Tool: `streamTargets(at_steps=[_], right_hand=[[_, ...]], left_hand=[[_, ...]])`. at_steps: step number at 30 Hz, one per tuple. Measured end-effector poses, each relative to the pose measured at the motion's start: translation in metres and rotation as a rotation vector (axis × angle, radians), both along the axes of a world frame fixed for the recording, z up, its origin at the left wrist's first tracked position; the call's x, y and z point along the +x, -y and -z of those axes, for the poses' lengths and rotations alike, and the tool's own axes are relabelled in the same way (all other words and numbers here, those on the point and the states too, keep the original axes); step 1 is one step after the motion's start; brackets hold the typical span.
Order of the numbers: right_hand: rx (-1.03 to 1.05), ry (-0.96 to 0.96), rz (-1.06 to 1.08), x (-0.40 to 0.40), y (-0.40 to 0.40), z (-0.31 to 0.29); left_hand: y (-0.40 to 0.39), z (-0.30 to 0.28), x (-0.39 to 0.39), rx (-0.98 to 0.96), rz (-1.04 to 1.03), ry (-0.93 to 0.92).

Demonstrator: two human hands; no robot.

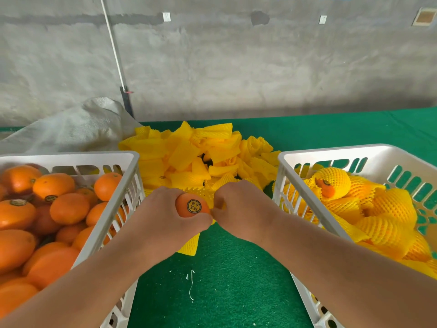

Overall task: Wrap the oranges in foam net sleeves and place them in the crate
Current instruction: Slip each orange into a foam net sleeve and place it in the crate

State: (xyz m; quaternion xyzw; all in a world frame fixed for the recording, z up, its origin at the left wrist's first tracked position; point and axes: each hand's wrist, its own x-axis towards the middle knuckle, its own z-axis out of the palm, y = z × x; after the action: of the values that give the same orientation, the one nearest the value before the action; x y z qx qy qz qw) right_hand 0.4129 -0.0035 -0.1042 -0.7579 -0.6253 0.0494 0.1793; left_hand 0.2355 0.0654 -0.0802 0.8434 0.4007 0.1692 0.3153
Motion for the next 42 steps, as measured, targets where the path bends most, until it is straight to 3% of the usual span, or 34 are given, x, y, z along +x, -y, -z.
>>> streamTargets(at_steps=[10,17,25,29,33,35,38,42], right_hand=[[-0.217,-0.032,-0.16,-0.013,0.005,0.0],[-0.148,-0.186,-0.178,-0.026,0.003,0.0],[0.037,-0.396,-0.167,-0.023,0.0,-0.004],[0.069,-0.393,-0.166,-0.022,0.0,-0.002],[0.118,-0.325,-0.158,-0.016,0.0,-0.001],[0.128,-0.324,-0.163,-0.013,0.0,-0.001],[0.142,-0.278,-0.161,-0.009,0.0,-0.002],[0.173,-0.226,-0.13,-0.002,0.0,-0.001]], left_hand=[[-0.007,-0.004,0.002,-0.203,-0.157,0.249],[-0.008,-0.006,0.005,-0.475,-0.164,0.431],[-0.006,-0.002,0.0,-0.28,-0.105,0.27],[-0.003,-0.008,0.001,-0.264,-0.101,0.197],[-0.009,-0.015,0.013,-0.637,-0.282,0.291],[-0.011,-0.014,0.016,-0.7,-0.28,0.303],[-0.008,-0.012,0.013,-0.623,-0.202,0.32],[-0.004,-0.008,0.003,-0.336,-0.134,0.247]])
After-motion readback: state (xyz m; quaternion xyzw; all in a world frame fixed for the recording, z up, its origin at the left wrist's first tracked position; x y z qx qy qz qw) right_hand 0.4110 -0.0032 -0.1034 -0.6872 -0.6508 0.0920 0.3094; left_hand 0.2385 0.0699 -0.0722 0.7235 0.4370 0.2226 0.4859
